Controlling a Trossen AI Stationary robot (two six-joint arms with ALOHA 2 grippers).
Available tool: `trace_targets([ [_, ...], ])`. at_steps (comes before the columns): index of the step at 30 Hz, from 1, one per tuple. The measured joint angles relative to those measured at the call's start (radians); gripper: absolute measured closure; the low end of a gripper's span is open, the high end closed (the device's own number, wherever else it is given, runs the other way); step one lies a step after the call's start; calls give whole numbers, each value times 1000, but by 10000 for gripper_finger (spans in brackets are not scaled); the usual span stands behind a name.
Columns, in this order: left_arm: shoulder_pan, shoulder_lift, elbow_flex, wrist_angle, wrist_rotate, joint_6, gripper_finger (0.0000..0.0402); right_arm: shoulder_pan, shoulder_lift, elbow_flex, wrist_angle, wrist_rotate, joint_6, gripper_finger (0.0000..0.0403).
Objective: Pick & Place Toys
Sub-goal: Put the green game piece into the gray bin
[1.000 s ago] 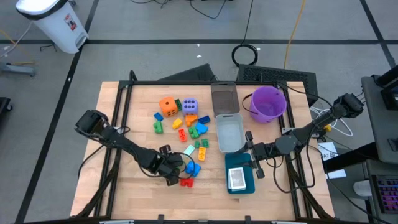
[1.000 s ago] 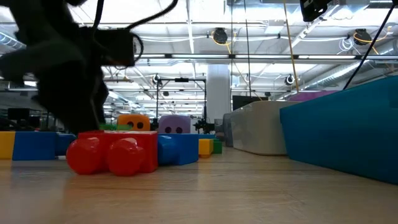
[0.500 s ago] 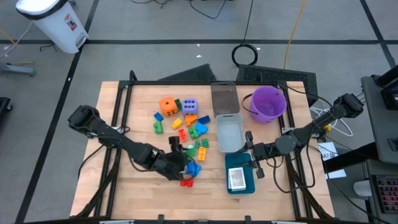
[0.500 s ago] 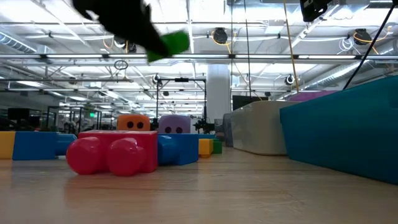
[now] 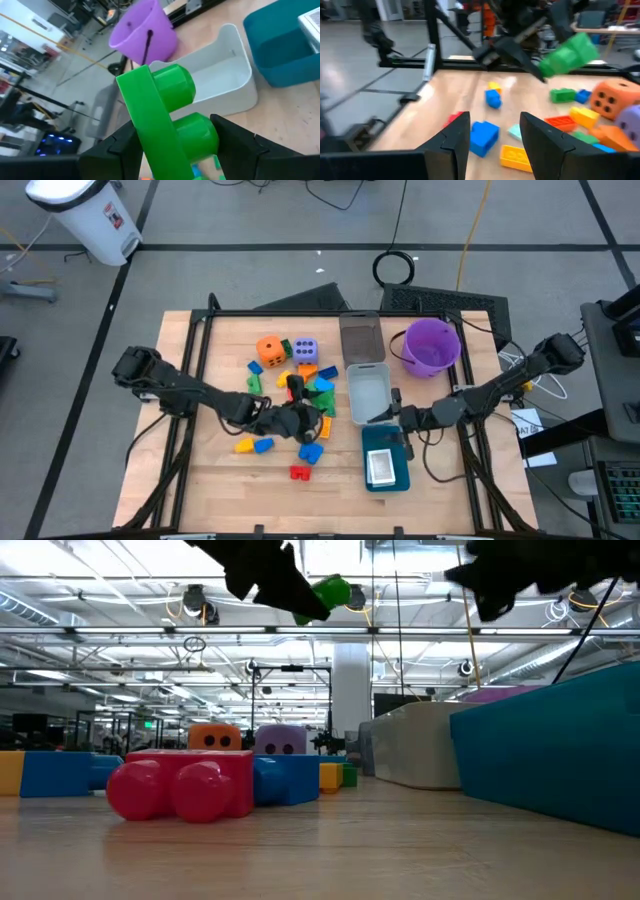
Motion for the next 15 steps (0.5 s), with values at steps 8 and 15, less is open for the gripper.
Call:
trace_targets([
  [8, 45, 9, -2, 22, 171, -14, 193, -171, 93, -50, 215, 0, -88, 240],
  [15, 62, 8, -2, 55, 333, -10, 193, -261, 152, -29, 246, -6, -166, 141],
])
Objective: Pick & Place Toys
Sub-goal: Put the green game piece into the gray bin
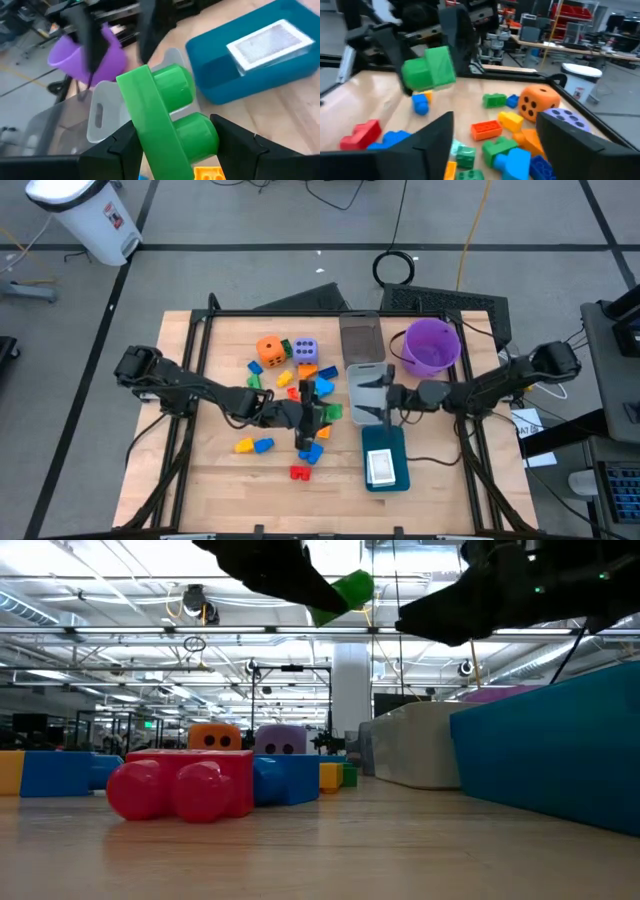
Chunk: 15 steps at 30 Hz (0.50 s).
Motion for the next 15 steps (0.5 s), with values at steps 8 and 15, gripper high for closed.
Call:
trace_targets([
  [8, 58, 0, 0, 14, 48, -39, 193, -89, 59, 131, -131, -237, 7, 59],
  [15, 101, 0, 0, 12, 101, -72, 193, -119, 135, 193, -134, -287, -5, 70],
])
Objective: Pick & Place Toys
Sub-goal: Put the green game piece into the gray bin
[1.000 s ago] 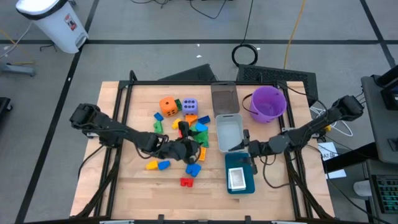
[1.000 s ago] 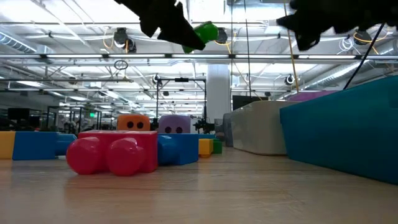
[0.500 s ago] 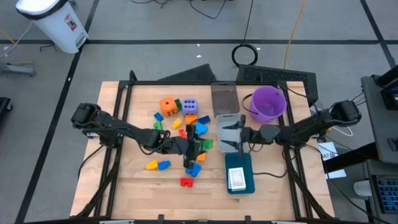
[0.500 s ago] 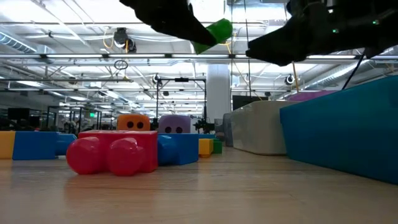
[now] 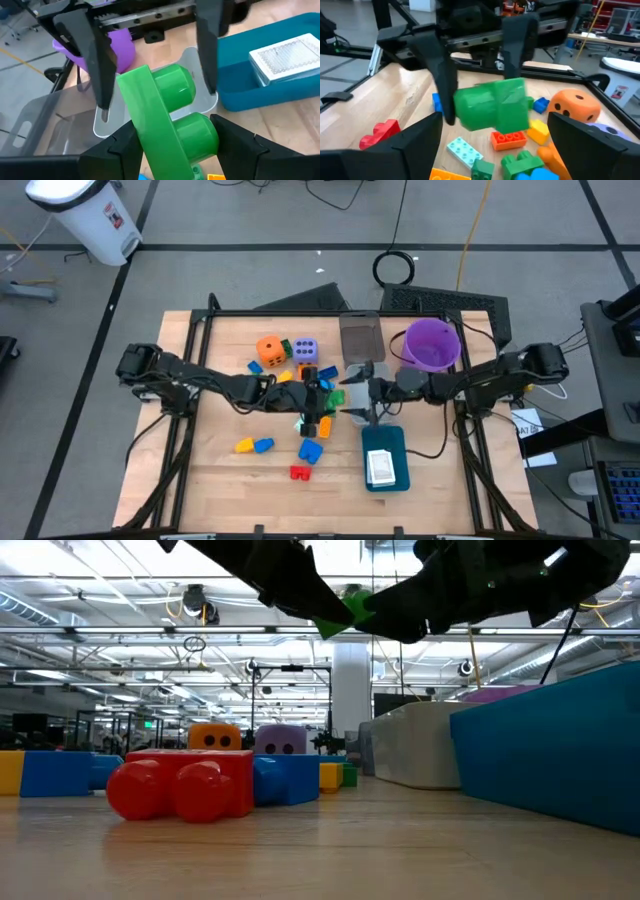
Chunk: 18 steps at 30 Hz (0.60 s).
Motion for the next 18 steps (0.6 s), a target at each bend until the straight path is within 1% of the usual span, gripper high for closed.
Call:
trace_targets([
  [3, 14, 0, 0, -2, 5, -14, 193, 1, 31, 13, 18, -1, -7, 80],
  [6, 25, 0, 0, -4, 52, -37, 193, 0, 61, 24, 39, -1, -22, 92],
  [10, 22, 0, 0, -6, 78, -61, 193, 2, 80, 24, 101, -3, -22, 116],
  [14, 10, 0, 0, -10, 78, -67, 193, 3, 80, 24, 100, -8, -21, 149],
  [18, 2, 0, 0, -10, 72, -67, 190, 3, 80, 24, 99, -13, 10, 193],
])
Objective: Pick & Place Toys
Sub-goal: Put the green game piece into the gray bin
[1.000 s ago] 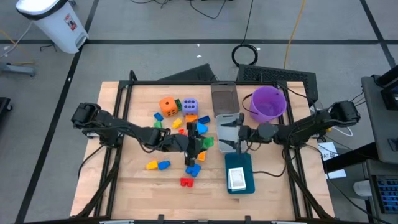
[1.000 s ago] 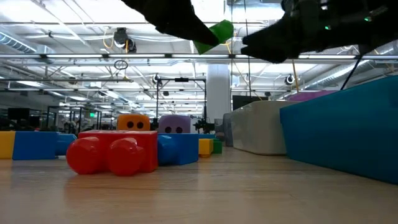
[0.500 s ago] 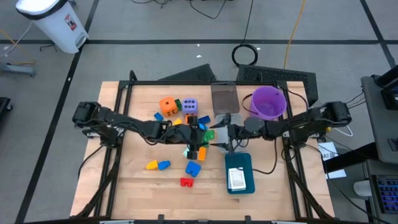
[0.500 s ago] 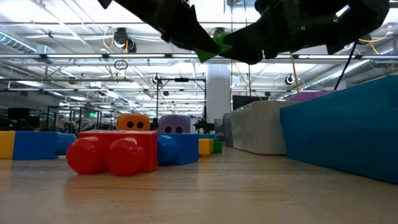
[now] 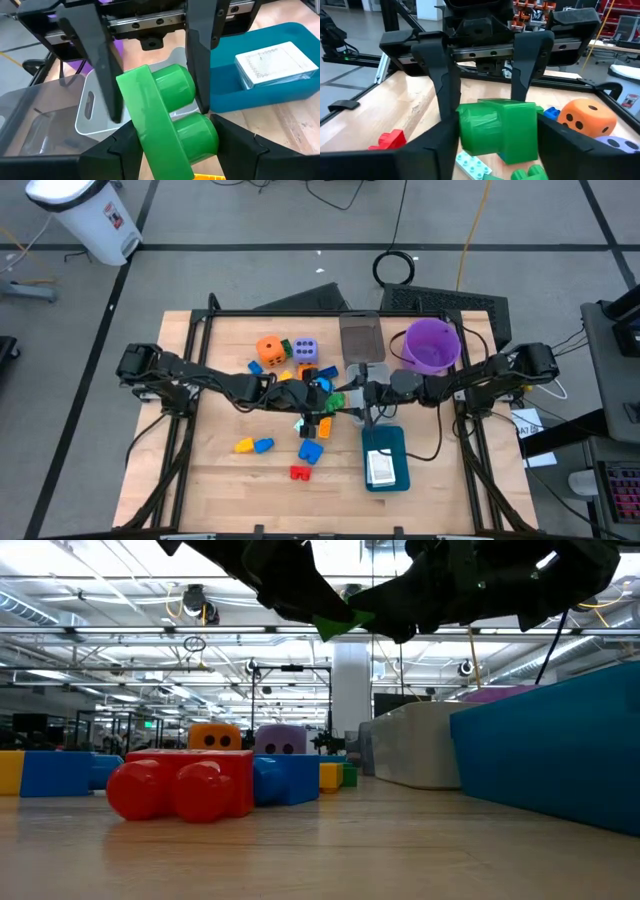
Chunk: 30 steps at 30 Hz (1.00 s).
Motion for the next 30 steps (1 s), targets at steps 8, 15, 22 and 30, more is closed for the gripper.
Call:
trace_targets([
  [8, -2, -2, 0, 8, 3, -67, 153, 0, -5, 0, -5, -23, -5, 255],
  [15, -2, -89, 3, 6, 13, -22, 143, 1, -100, 4, -103, -37, -5, 258],
  [22, -3, -169, 2, -66, 7, -62, 149, 38, -250, 1, -368, 95, -5, 264],
  [30, 14, -187, 1, -55, 37, -46, 149, 53, -352, -3, -683, 283, 50, 261],
])
